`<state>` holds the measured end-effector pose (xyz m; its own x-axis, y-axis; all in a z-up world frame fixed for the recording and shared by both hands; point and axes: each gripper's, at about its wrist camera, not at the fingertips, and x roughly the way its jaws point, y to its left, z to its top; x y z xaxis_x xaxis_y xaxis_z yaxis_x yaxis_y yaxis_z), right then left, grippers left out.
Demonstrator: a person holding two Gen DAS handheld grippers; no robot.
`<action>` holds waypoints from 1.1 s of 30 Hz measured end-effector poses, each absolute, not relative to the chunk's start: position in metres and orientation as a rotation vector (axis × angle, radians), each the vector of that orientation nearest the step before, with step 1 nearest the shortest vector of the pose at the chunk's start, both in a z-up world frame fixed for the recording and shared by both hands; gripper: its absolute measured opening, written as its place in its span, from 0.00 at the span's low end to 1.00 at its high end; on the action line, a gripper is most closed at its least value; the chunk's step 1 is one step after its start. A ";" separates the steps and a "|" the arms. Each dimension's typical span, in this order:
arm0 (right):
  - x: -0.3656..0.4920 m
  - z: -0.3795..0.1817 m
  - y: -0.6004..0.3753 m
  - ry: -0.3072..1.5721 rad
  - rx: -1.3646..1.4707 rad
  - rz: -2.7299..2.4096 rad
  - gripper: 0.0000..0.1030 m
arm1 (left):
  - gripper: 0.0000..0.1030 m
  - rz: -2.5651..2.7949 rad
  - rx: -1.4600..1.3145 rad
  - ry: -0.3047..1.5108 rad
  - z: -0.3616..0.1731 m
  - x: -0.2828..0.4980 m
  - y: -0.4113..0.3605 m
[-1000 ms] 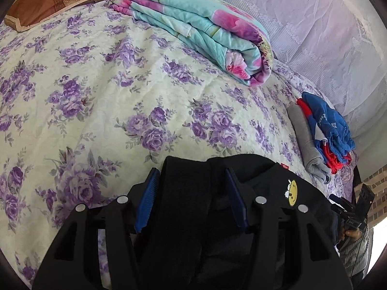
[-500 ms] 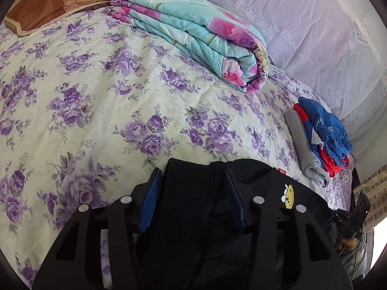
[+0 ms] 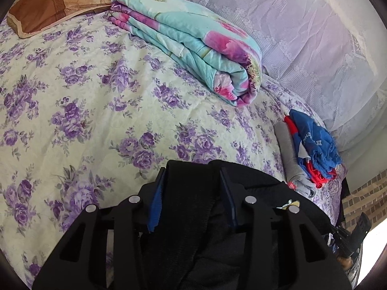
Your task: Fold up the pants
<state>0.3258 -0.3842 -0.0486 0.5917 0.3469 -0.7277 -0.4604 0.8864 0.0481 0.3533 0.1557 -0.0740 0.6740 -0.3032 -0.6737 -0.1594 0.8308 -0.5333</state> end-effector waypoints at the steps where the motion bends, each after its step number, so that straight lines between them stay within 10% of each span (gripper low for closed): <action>1: 0.320 -0.044 -0.384 0.799 -0.150 0.473 0.05 | 0.40 -0.093 -0.611 0.829 -0.070 0.352 0.157; 23: 0.100 -0.026 -0.368 0.677 -0.111 0.507 0.05 | 0.43 -0.238 -0.594 0.797 -0.044 0.192 0.177; 26: 0.080 -0.039 -0.367 0.690 -0.098 0.506 0.05 | 0.62 -0.210 -0.608 0.838 -0.064 0.166 0.183; 33: 0.065 -0.062 -0.366 0.722 -0.048 0.500 0.05 | 0.63 -0.252 -0.722 0.818 -0.074 0.127 0.188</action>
